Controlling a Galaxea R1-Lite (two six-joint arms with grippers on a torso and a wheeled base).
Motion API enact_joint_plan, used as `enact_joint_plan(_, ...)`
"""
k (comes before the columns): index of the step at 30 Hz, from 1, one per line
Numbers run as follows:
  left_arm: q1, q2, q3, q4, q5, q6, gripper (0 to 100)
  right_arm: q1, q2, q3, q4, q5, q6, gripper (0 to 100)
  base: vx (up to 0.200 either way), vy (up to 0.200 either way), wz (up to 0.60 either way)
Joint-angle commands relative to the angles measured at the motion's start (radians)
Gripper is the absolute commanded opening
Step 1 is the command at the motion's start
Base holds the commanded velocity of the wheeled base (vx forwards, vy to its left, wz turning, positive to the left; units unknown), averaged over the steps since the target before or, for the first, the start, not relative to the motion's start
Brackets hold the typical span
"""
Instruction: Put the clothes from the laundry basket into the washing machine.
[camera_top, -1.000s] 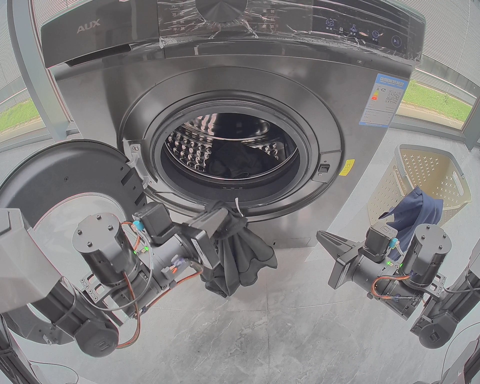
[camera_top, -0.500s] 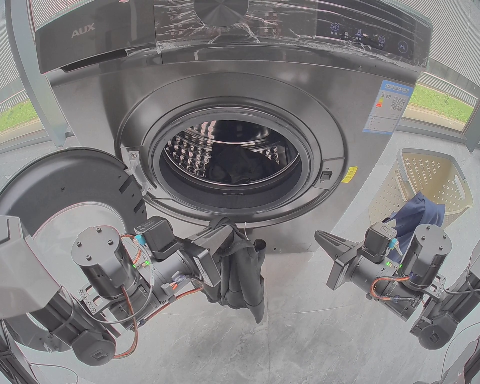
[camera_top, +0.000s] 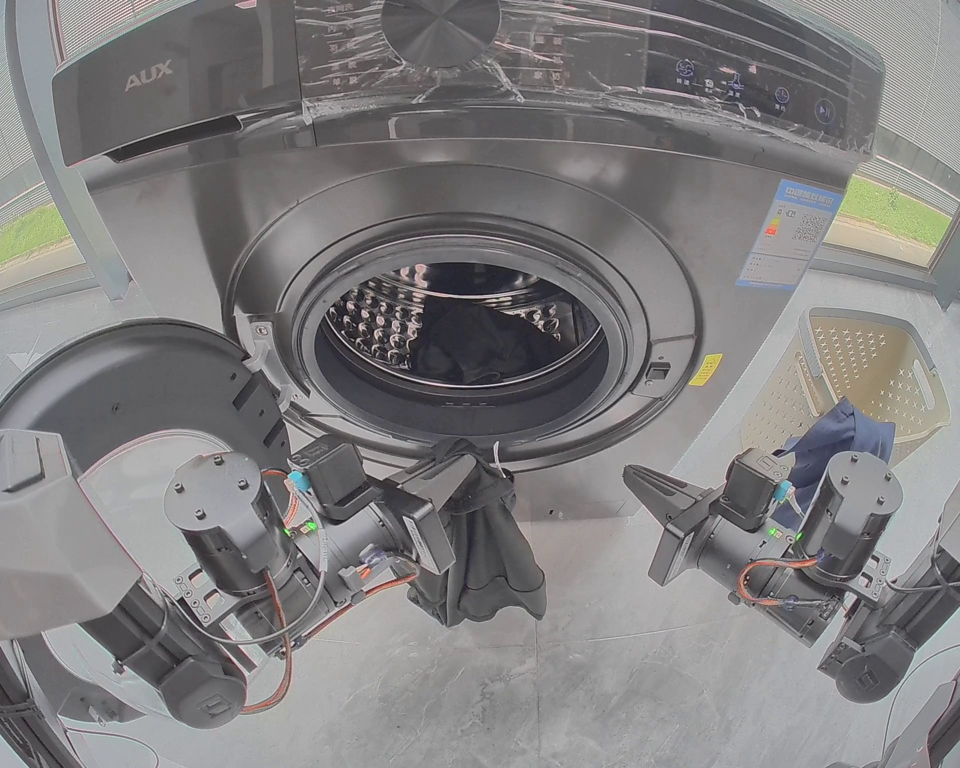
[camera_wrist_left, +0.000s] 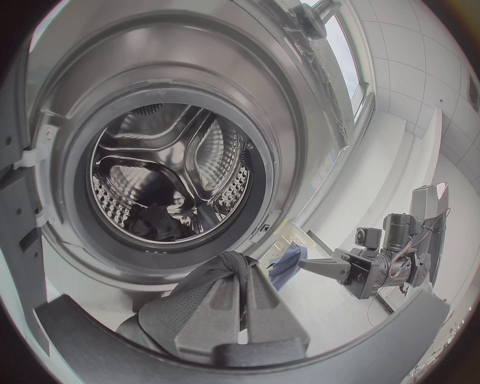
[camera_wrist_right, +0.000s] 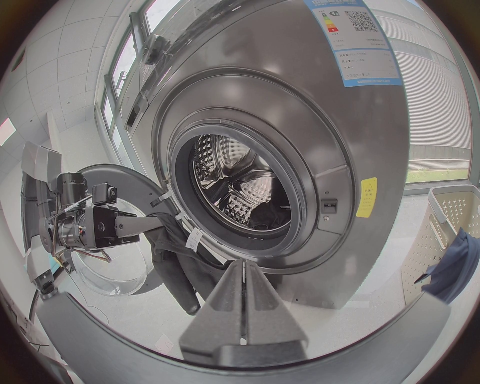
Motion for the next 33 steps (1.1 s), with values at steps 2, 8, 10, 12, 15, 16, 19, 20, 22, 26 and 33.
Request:
enact_joint_plan(2,-0.009,0.032,-0.043,-0.001,-0.006,0.001,0,0.003,0.000,0.000,-0.001,0.000,-0.001,0,0.200,0.000,0.00)
enact_joint_plan(8,-0.020,0.048,-0.072,-0.001,-0.051,-0.002,0,0.009,0.000,0.000,-0.001,0.000,-0.001,0,0.067,0.000,0.00)
enact_joint_plan(10,-0.022,0.065,-0.094,-0.001,-0.052,-0.002,0,0.009,0.000,0.001,-0.001,0.000,-0.001,0,0.000,0.000,0.00)
enact_joint_plan(12,-0.025,0.073,-0.101,-0.001,-0.052,-0.002,0,0.009,0.000,0.001,-0.001,0.000,-0.001,0,0.000,0.000,0.00)
enact_joint_plan(15,-0.029,0.090,-0.127,-0.001,-0.052,-0.002,0,0.012,0.000,0.001,-0.001,0.000,-0.001,0,0.000,0.000,0.00)
enact_joint_plan(16,-0.029,0.110,-0.153,0.001,-0.049,0.000,0,0.013,0.000,0.001,-0.001,0.000,-0.001,0,0.000,0.000,0.00)
enact_joint_plan(19,-0.020,0.160,-0.209,0.002,-0.044,0.012,0,0.023,0.000,0.003,-0.001,0.000,0.001,0,0.000,0.000,0.00)
enact_joint_plan(20,-0.012,0.200,-0.261,0.007,-0.040,0.023,0,0.026,0.000,0.003,-0.001,0.000,0.001,0,0.000,0.000,0.00)
enact_joint_plan(22,0.008,0.246,-0.328,0.012,-0.035,0.024,0,0.029,0.000,0.003,-0.001,0.000,0.001,0,0.000,0.000,0.00)
enact_joint_plan(26,0.034,0.300,-0.402,0.041,-0.031,0.024,0,0.030,0.000,0.003,-0.001,0.000,0.001,0,0.000,0.000,0.00)
enact_joint_plan(33,0.070,0.387,-0.672,0.257,0.032,0.018,0,0.032,-0.003,0.003,-0.001,0.000,0.001,0,0.000,0.000,0.00)
